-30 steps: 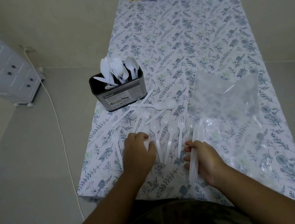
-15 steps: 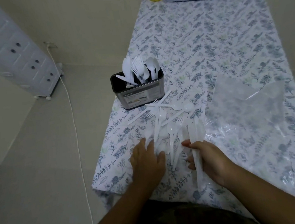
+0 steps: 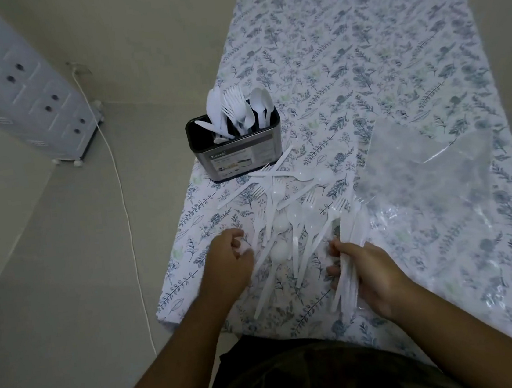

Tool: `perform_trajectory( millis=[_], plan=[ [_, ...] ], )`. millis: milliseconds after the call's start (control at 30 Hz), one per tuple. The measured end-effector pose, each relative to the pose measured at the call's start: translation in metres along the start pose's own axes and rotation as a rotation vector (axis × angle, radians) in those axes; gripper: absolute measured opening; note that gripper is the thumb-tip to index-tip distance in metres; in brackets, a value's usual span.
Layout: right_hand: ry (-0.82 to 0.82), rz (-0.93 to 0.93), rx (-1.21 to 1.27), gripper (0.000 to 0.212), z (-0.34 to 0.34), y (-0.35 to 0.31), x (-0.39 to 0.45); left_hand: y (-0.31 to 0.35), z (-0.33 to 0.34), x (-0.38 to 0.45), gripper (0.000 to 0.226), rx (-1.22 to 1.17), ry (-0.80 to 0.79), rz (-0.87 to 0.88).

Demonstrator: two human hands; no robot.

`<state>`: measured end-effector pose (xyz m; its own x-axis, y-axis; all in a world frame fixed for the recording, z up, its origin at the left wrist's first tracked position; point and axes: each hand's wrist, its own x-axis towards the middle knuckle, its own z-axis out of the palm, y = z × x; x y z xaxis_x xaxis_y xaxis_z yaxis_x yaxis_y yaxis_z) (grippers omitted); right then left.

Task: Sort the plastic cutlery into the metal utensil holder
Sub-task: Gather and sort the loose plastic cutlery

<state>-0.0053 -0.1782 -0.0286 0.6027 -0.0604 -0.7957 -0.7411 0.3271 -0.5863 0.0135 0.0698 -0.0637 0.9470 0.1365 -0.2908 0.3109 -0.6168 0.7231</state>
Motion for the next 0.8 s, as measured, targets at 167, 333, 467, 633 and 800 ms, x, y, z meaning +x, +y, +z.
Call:
perform_trajectory(
  millis=[167, 333, 467, 633, 800],
  plan=[
    [0.0, -0.041, -0.016, 0.02, 0.008, -0.003, 0.002, -0.008, 0.02, -0.019, 0.062, 0.199, -0.105, 0.149],
    [-0.133, 0.017, -0.063, 0.024, 0.009, -0.007, 0.006, -0.002, 0.021, -0.012, 0.05, 0.17, -0.036, 0.098],
    [-0.114, 0.02, 0.042, 0.021, 0.007, -0.007, 0.004, 0.01, 0.025, 0.001, 0.043, 0.217, 0.056, 0.189],
    [-0.061, 0.038, 0.067, 0.022, -0.003, -0.004, 0.003, 0.046, 0.04, 0.031, 0.067, 0.468, -0.079, 0.3],
    [-0.057, -0.012, -0.025, 0.021, -0.007, -0.004, 0.002, 0.053, 0.055, 0.033, 0.069, 0.628, -0.141, 0.22]
  ],
)
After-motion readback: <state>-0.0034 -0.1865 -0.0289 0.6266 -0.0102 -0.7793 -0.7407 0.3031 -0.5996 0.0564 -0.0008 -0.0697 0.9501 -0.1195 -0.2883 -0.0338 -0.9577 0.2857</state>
